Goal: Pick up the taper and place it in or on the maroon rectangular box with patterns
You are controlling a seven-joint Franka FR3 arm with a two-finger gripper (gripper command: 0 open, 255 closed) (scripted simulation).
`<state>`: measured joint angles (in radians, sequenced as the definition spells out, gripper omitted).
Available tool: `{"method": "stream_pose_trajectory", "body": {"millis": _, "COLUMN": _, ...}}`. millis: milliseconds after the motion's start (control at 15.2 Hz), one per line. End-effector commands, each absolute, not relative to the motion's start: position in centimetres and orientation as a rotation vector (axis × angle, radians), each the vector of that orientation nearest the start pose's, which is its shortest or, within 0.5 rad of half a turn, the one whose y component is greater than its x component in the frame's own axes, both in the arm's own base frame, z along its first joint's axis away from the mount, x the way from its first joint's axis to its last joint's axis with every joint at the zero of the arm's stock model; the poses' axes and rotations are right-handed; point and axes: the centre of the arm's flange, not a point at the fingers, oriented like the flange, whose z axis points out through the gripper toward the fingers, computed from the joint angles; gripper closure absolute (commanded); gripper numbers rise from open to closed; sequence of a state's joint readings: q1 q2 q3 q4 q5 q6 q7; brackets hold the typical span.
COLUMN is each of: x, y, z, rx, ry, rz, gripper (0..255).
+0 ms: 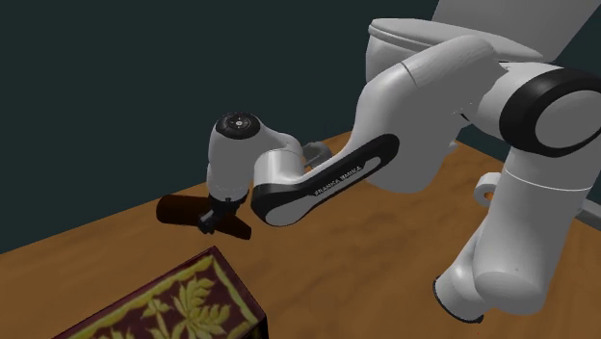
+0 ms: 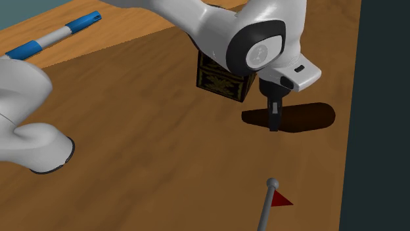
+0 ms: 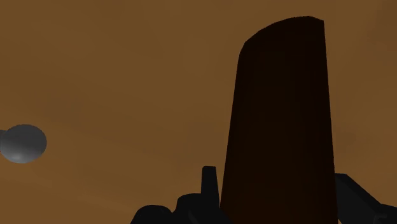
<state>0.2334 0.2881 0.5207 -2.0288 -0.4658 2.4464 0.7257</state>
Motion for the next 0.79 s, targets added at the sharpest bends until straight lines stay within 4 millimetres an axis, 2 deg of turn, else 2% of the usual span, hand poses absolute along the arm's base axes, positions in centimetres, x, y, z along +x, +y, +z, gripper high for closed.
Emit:
{"method": "stream_pose_trajectory", "body": {"millis": 0, "x": 45.3, "y": 40.8, "z": 35.1, "rx": -3.087, "ry": -0.516, "rz": -0.413, "gripper": 255}}
{"method": "stream_pose_trajectory", "body": {"millis": 726, "x": 45.3, "y": 40.8, "z": 40.9, "rx": -3.087, "ry": -0.516, "rz": -0.413, "gripper": 255}}
